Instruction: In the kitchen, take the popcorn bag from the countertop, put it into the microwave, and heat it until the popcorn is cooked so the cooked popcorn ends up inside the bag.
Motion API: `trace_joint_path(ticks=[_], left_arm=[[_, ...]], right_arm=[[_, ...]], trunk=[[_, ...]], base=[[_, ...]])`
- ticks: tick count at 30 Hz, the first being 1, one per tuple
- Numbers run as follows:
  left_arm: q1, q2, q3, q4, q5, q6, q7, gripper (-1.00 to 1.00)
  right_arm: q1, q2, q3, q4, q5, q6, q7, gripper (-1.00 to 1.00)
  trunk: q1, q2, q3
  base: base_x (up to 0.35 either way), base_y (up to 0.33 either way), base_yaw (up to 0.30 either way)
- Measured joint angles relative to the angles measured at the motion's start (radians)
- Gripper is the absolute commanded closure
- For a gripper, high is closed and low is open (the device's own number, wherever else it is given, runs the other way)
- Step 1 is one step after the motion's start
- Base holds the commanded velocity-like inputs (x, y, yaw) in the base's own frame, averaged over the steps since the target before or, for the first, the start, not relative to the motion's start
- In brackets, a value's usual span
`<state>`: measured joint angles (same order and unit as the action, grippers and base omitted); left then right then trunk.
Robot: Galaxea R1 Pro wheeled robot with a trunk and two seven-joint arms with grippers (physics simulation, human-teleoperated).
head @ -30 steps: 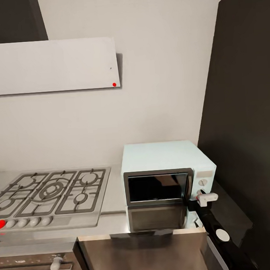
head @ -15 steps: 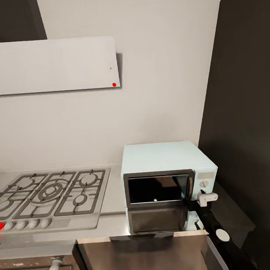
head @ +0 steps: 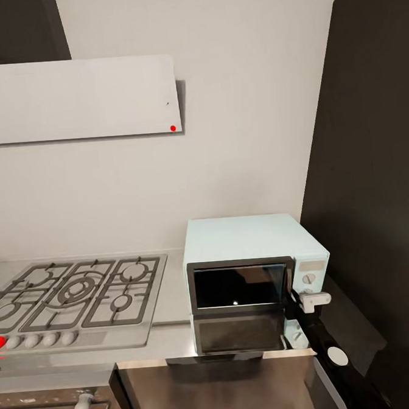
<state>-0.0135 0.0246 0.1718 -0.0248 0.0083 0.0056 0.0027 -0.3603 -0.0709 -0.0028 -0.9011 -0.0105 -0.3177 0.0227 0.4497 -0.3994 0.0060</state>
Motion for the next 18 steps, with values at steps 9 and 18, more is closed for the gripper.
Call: trace_joint_path(ticks=[9,18], left_arm=[[0.000,0.000,-0.001,0.000,0.000,-0.001,0.000,-1.00],[0.000,0.000,-0.001,0.000,0.000,0.001,0.000,-1.00]], right_arm=[[0.000,0.000,0.000,0.000,0.001,0.000,0.000,1.00],[0.000,0.001,0.004,-0.001,0.011,0.000,0.006,1.00]], trunk=[[0.000,0.000,0.000],[0.000,0.000,0.000]], base=[[-0.033,0.000,0.000],[-0.154,0.000,0.000]])
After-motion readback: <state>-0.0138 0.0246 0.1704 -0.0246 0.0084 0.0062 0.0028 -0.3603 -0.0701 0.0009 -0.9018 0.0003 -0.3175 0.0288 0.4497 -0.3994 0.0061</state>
